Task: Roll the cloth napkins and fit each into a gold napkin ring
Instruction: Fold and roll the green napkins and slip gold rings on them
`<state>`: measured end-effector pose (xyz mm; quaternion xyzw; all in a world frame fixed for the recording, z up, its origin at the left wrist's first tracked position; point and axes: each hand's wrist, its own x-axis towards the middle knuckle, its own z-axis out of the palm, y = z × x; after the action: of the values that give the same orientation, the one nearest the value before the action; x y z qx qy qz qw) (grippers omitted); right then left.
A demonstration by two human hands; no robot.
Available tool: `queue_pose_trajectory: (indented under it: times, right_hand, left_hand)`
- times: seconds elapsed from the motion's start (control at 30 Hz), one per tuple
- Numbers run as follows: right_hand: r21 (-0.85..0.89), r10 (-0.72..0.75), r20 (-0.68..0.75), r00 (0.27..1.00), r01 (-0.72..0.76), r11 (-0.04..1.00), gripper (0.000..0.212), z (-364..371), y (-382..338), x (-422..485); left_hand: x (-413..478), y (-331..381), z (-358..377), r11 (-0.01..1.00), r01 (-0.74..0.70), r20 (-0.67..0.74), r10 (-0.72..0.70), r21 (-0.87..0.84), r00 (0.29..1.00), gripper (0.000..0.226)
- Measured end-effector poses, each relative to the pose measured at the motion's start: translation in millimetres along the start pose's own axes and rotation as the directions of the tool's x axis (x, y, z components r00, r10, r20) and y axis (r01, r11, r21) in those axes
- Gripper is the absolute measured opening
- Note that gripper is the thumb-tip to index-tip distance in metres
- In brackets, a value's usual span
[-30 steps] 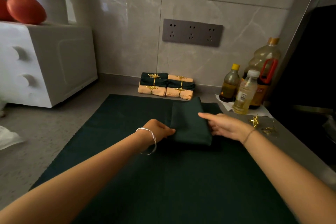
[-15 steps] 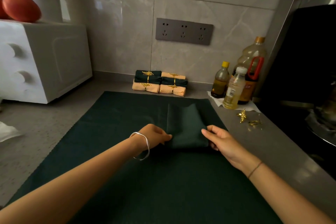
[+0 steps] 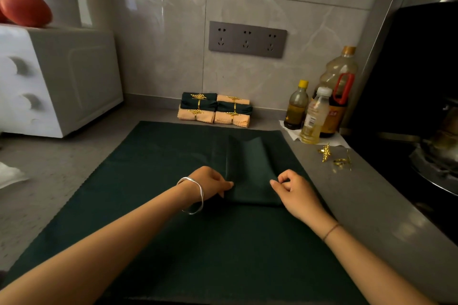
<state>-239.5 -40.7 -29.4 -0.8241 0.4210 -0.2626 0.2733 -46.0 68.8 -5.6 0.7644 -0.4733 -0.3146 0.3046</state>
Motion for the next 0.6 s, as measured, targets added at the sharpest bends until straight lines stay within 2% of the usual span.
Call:
queue_pose_trajectory:
  times: [0.17, 0.37, 0.43, 0.47, 0.53, 0.6]
  right_hand:
    - [-0.056, -0.045, -0.072, 0.996, 0.041, 0.998, 0.018, 3, 0, -3]
    - [-0.235, -0.103, -0.077, 0.992, 0.083, 0.968, 0.017, 0, -5, -11]
    - [-0.304, -0.185, -0.094, 0.978, 0.149, 0.941, 0.019, -5, -7, -15]
    - [-0.33, -0.246, -0.085, 0.966, 0.205, 0.921, 0.024, -9, -7, -17]
    - [-0.363, -0.334, 0.063, 0.94, 0.334, 0.87, 0.044, -15, -11, -18]
    - [-0.384, -0.338, 0.318, 0.886, 0.446, 0.809, 0.059, -19, -14, -21]
  left_hand:
    - [1, 1, 2, 0.999, -0.004, 0.0, 0.004, 0.032, 1.0, 0.032]
    - [0, 7, 2, 0.994, -0.02, 0.023, 0.018, 0.106, 1.0, 0.026]
    - [-4, 10, 2, 0.989, -0.03, -0.029, 0.035, 0.145, 0.999, 0.022]
    - [-8, 11, 3, 0.978, -0.039, -0.089, 0.059, 0.206, 0.994, 0.032]
    - [-17, 10, 8, 0.872, -0.133, -0.17, 0.238, 0.47, 0.956, 0.058]
    - [-21, 8, 17, 0.701, -0.306, -0.026, 0.42, 0.644, 0.907, 0.062]
